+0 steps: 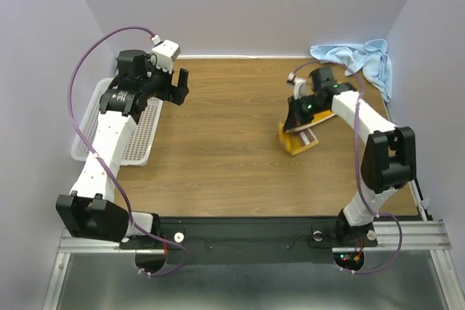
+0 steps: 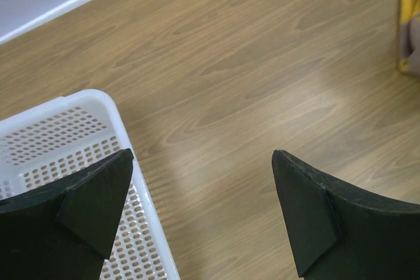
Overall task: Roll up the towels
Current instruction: Move the towel to the center of the board
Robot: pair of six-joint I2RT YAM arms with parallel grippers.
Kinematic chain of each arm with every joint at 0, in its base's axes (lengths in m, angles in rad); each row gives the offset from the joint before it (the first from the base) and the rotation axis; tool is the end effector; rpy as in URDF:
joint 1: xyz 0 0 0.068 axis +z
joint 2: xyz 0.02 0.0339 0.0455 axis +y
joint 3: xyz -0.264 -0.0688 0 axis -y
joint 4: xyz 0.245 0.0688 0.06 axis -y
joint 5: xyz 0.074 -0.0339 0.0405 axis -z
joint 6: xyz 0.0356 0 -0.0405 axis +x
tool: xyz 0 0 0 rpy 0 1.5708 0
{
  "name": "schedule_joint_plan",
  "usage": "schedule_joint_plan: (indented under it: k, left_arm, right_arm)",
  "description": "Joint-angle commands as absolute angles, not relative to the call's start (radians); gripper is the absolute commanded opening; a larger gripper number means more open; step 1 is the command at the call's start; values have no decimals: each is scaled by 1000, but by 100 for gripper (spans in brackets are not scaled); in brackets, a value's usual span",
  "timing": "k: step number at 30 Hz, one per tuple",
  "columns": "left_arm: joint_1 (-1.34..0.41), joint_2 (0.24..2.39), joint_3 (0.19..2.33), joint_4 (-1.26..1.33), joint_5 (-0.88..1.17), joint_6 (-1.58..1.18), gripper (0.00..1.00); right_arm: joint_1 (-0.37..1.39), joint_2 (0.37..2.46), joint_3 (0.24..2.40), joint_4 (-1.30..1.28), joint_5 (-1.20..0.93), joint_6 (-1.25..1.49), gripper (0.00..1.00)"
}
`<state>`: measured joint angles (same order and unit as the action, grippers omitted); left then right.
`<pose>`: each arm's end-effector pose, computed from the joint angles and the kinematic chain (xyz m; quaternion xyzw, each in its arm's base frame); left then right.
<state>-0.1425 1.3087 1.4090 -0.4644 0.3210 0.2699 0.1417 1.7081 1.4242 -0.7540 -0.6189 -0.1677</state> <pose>0.2855 -0.0523 0.4143 0.2552 0.7771 -0.0957 0.5673 0.3539 0.0714 0.2753 -0.2208 0.8956 0.2905 0.2546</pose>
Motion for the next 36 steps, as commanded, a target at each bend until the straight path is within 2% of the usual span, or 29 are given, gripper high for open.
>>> schedule_joint_plan:
  k: [1, 8, 12, 14, 16, 17, 18, 19, 23, 25, 28, 32, 36]
  left_arm:
    - [-146, 1321, 1437, -474, 406, 296, 99]
    - [-146, 1316, 1405, -433, 538, 284, 98]
    - [-146, 1298, 1394, -368, 627, 242, 98]
    - [-146, 1296, 1390, -348, 659, 230, 98]
    - [-146, 1302, 1385, -350, 676, 239, 98]
    - [-147, 1308, 1384, -354, 678, 250, 98]
    - [-153, 1318, 1382, -373, 675, 282, 98]
    - [-161, 1322, 1379, -385, 673, 304, 98]
    - [-241, 1331, 1332, -408, 580, 425, 97]
    - [-310, 1361, 1318, -443, 517, 506, 95]
    - [-403, 1428, 1307, -486, 416, 572, 87]
    - [-465, 1515, 1287, -488, 322, 597, 74]
    - [-472, 1598, 1304, -486, 310, 594, 73]
  right_arm:
    - [242, 1678, 1352, -707, -713, -160, 1]
    - [411, 1747, 1460, -640, -752, -51, 1]
    - [489, 1868, 1593, -601, -753, 24, 4]
    - [485, 1890, 1638, -606, -726, 43, 15]
    - [431, 1847, 1640, -611, -648, 22, 52]
    - [395, 1829, 1626, -609, -646, 14, 67]
    - [353, 1809, 1615, -609, -656, 9, 75]
    - [266, 1784, 1594, -614, -664, -27, 77]
    - [100, 1726, 1507, -667, -502, -152, 74]
    - [36, 1717, 1462, -695, -434, -208, 67]
    - [-30, 1723, 1399, -713, -324, -239, 61]
    - [-80, 1750, 1365, -712, -275, -242, 58]
    - [-101, 1812, 1381, -712, -288, -224, 57]
